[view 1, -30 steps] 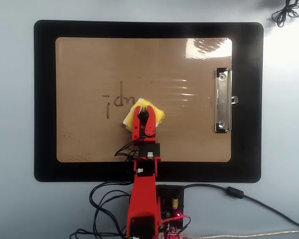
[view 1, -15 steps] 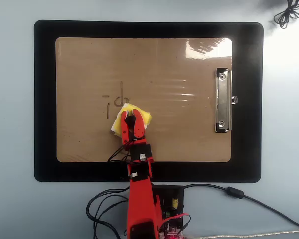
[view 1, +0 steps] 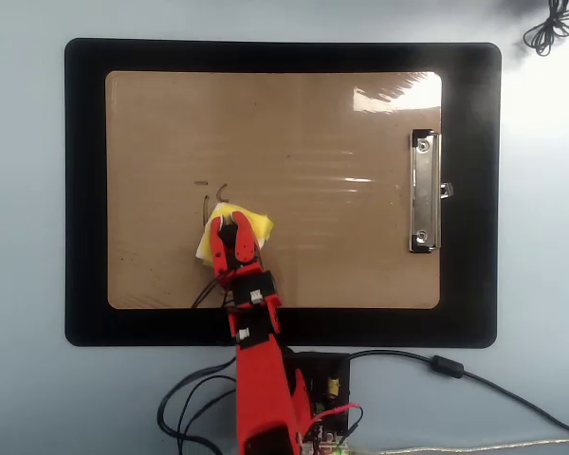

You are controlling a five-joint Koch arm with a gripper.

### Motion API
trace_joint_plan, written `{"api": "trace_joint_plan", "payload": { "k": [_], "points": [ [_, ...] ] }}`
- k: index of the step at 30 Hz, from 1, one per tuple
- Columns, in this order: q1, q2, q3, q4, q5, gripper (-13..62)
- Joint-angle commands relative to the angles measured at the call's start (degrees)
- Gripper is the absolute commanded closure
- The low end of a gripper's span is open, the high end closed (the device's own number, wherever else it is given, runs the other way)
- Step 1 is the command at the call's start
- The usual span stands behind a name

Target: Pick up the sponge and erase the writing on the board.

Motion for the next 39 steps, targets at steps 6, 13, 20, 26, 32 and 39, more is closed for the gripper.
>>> {"api": "trace_joint_plan", "payload": {
  "k": [6,13,20,26,32,39],
  "points": [
    [0.00,-21.53,-22.59,-0.88,-0.88,57.0],
    [-3.08,5.45,5.01,1.67,-1.76,57.0],
    [-3.08,-26.28,-27.95,0.79,-1.49,57.0],
    [-10.20,11.25,6.42,4.66,-4.31,57.0],
    [-7.73,-15.91,-17.67,3.96,-4.31,57.0],
    [-2.72,8.26,5.89,3.08,-0.18,57.0]
  ]
}}
